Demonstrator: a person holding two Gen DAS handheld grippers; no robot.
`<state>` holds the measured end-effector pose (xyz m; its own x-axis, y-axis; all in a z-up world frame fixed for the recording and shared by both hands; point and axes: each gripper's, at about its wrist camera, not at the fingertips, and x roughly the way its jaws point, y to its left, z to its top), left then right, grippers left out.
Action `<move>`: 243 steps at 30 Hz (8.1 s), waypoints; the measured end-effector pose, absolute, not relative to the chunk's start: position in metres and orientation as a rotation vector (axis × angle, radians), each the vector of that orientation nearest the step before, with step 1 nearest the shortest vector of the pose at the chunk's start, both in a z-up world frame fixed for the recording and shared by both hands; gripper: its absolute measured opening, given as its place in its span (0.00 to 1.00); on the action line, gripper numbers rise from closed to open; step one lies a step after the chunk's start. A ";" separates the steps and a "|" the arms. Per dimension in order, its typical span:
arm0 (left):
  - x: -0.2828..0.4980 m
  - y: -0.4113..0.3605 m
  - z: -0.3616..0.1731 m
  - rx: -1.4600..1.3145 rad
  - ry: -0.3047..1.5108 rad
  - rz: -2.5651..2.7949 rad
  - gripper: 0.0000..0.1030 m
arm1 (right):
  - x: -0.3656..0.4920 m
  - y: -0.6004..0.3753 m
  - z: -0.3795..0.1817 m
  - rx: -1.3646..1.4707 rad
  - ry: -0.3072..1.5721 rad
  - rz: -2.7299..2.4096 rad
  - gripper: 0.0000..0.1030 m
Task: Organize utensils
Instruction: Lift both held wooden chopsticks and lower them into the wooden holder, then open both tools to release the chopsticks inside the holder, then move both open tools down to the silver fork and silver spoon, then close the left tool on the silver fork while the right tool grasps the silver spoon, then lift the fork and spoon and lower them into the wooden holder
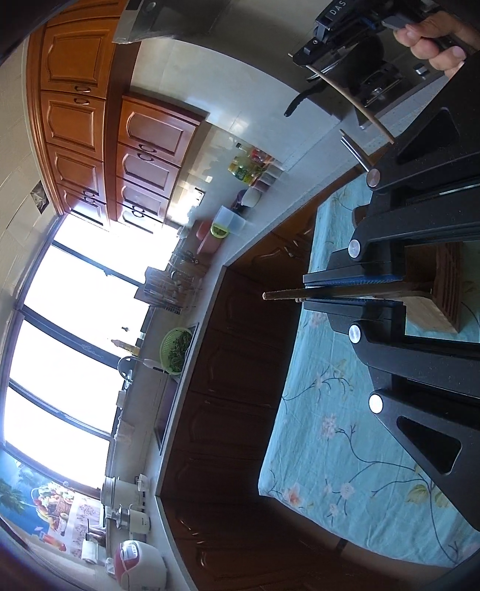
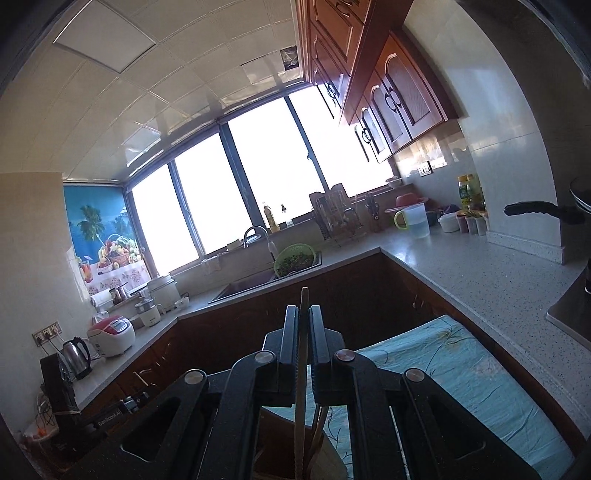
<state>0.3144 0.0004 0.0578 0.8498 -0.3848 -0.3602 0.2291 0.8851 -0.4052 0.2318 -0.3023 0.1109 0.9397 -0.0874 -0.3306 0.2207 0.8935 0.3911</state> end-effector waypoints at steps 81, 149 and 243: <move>0.140 0.022 -0.018 -0.414 0.856 -0.326 0.61 | 0.032 -0.269 -0.032 0.566 0.774 -0.183 0.91; 0.261 -0.058 -0.079 -0.342 1.128 -0.571 0.12 | 0.073 -0.275 -0.110 0.818 1.053 0.044 0.10; 0.371 -0.022 0.006 -0.589 0.610 -0.538 0.02 | 0.263 -0.245 -0.013 0.210 0.691 -0.002 0.02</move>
<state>0.3709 -0.0219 0.0056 0.6964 -0.6168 -0.3669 0.2867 0.7078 -0.6457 0.2631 -0.2448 -0.0130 0.7717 0.0680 -0.6323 0.0710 0.9788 0.1919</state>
